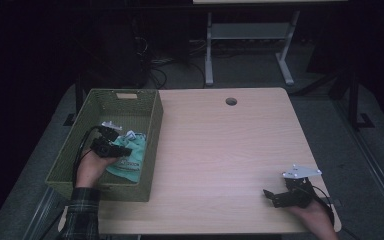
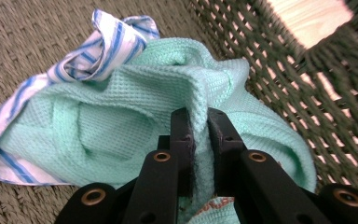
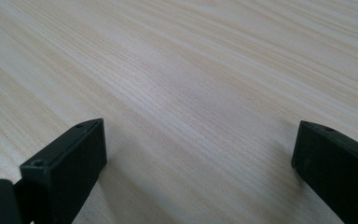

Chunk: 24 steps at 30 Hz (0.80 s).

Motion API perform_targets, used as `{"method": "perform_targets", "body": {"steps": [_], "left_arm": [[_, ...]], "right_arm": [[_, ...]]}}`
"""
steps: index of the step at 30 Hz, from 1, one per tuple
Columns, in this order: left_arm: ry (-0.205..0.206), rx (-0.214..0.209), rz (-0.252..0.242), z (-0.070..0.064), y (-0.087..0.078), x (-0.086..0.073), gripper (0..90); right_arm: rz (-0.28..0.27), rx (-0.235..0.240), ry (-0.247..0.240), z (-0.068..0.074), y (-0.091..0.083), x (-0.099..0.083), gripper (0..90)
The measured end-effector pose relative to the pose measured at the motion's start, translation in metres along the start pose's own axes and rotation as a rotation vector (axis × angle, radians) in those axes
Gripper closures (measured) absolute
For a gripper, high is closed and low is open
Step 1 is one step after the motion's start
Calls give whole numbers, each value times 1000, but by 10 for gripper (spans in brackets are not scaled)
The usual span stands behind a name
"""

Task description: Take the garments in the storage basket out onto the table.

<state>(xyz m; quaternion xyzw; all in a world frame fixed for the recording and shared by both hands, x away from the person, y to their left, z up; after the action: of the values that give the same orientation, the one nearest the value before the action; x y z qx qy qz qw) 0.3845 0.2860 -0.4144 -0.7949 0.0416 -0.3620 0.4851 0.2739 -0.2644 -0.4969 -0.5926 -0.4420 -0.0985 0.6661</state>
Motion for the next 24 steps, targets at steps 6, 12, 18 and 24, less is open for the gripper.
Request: {"method": "perform_targets", "body": {"steps": [6,12,18,24], "left_arm": [[9,1,-34,-1,-8,2,819],[13,-13,-87,-4,-20,4,819],[23,-28,-158,-5,-36,7,822],[34,-29,-210,-8,-49,10,823]], "right_arm": [[0,0,0,0,0,0,25],[0,0,0,0,0,0,25],[0,0,0,0,0,0,25],[0,0,0,0,0,0,25]]}}
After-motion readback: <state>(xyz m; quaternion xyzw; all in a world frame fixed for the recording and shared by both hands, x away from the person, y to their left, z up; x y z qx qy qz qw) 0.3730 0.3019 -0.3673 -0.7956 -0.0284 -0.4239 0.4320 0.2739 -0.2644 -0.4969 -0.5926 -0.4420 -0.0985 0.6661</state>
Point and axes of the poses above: each handheld gripper's, and its own axes: y roughly forward along the jaws, x roughly out of its top, z roughly to its left, the point moved 2 cm from there along y, roughly forward along the jaws, and after that the axes turned 10 degrees about -x, right-handed, at the moved point
